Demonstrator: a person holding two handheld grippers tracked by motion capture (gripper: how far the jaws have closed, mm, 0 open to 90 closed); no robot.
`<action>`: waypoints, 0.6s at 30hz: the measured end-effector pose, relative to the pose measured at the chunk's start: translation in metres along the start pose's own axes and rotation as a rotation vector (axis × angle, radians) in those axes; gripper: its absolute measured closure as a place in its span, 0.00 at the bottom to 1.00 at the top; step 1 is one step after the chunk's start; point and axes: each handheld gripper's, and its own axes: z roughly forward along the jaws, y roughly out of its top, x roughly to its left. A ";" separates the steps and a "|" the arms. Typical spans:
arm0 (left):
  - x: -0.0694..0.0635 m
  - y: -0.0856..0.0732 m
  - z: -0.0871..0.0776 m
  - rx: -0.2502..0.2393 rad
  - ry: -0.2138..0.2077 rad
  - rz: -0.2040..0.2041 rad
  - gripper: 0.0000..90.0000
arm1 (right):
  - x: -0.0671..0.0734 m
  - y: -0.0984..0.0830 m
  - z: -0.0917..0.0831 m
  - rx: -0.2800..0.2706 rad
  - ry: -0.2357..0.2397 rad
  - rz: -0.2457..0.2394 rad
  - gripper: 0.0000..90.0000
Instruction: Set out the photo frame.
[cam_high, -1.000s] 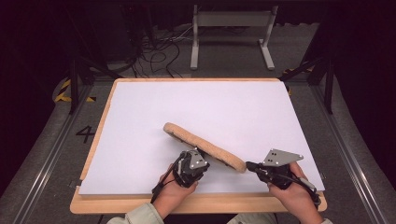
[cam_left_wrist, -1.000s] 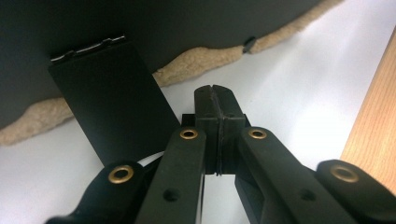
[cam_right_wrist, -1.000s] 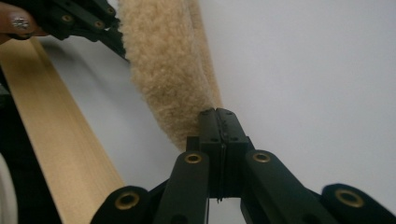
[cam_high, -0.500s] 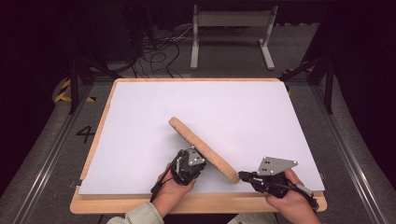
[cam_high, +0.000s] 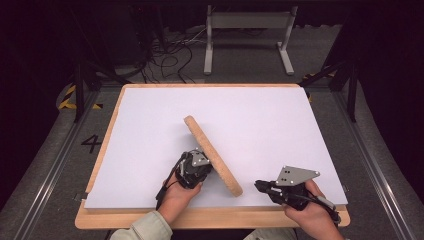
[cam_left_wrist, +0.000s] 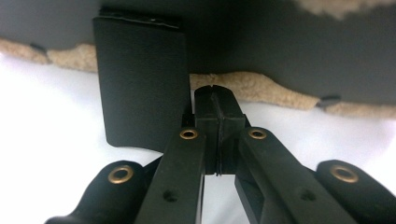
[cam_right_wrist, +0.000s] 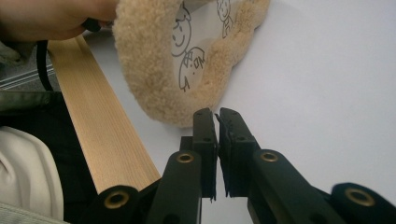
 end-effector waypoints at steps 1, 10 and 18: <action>0.003 0.000 0.000 -0.002 -0.004 -0.007 1.00 | 0.000 0.000 0.001 0.002 0.000 -0.001 0.95; 0.017 -0.002 -0.002 -0.004 0.024 -0.004 1.00 | 0.004 0.002 0.005 0.005 0.013 -0.014 0.95; 0.025 -0.004 -0.017 -0.035 -0.035 -0.023 1.00 | 0.013 0.007 0.020 0.013 0.025 -0.045 0.99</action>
